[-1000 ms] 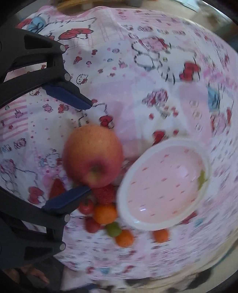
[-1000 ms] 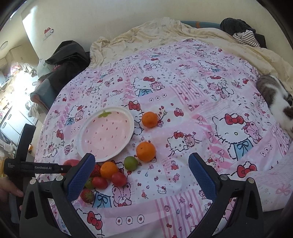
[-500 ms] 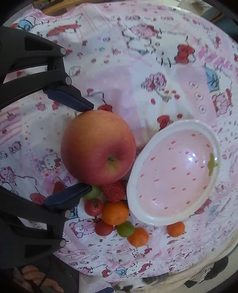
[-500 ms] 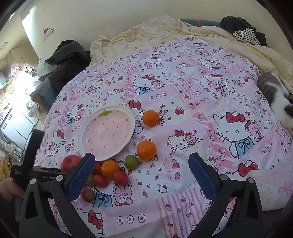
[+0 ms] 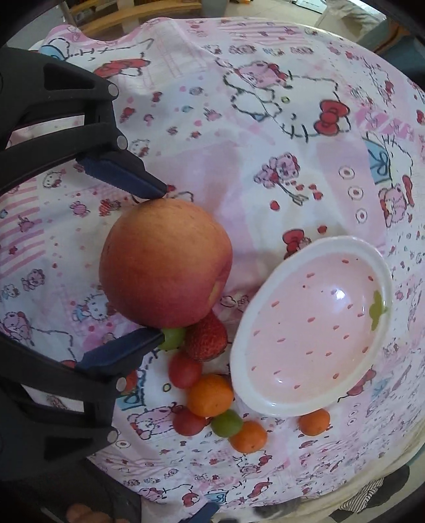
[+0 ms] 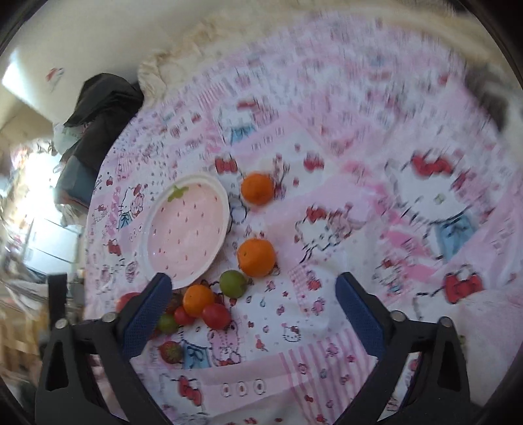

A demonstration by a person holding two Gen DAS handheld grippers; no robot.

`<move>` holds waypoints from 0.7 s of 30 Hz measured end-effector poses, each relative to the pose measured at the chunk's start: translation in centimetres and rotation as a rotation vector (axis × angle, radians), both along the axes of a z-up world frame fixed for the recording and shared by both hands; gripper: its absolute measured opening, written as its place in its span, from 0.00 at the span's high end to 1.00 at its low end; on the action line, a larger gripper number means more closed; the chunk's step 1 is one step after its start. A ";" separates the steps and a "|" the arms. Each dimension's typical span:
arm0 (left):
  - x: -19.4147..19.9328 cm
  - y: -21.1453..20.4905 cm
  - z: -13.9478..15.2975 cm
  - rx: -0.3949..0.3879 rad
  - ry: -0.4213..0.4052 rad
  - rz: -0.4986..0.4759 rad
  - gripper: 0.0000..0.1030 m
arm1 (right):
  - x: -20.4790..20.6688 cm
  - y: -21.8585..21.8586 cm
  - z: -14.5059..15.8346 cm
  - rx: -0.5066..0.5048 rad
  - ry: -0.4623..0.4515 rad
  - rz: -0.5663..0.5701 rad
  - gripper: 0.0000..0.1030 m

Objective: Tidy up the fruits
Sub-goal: 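Lower the left gripper around the red apple and close it, then carry the apple onto the white plate with the left gripper while the right gripper carries an orange there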

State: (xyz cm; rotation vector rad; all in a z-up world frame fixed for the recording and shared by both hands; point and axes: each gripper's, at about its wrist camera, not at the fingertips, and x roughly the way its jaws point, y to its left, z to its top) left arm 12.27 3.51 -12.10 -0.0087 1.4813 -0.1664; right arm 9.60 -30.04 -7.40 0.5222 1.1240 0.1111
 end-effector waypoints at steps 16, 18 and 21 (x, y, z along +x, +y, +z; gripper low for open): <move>1.0 -2.1 -1.8 0.021 -0.033 0.007 0.22 | 7.8 3.9 -8.6 -0.094 0.262 0.178 0.46; 1.2 -2.2 -1.8 0.015 -0.052 0.014 0.22 | 7.8 4.1 -8.5 -0.089 0.243 0.200 0.56; 1.2 -2.0 -1.5 0.001 -0.074 0.034 0.22 | 7.6 4.0 -8.1 -0.080 0.228 0.203 0.56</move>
